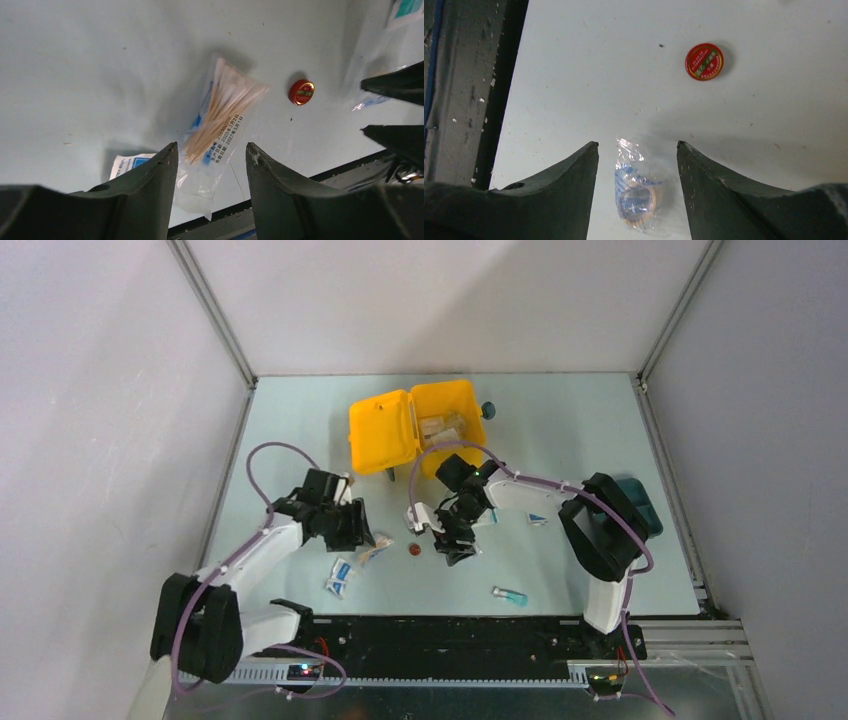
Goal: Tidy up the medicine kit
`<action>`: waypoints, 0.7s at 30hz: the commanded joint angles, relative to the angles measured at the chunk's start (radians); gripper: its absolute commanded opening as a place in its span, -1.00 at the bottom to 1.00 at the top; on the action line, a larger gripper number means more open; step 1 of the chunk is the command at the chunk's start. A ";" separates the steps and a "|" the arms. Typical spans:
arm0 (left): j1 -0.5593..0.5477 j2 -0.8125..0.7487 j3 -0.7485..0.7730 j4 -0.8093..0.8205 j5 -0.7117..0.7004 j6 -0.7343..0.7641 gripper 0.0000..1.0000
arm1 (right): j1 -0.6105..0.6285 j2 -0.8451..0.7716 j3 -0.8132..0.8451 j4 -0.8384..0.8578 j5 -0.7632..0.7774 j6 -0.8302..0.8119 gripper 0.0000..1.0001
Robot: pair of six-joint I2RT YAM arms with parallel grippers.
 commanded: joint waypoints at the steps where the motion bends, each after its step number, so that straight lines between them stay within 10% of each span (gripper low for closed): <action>1: -0.042 0.091 0.043 0.033 -0.020 0.001 0.16 | -0.030 -0.054 -0.010 -0.016 0.013 -0.044 0.28; 7: -0.051 0.240 0.089 0.033 0.008 0.026 0.21 | -0.075 -0.086 -0.010 0.002 -0.001 -0.032 0.28; 15: -0.063 0.381 0.242 -0.025 0.073 0.114 -0.85 | -0.140 -0.161 0.028 0.043 -0.026 0.143 0.29; 21: -0.063 0.324 0.384 -0.156 0.135 0.290 -0.97 | -0.232 -0.236 0.126 0.072 -0.023 0.357 0.29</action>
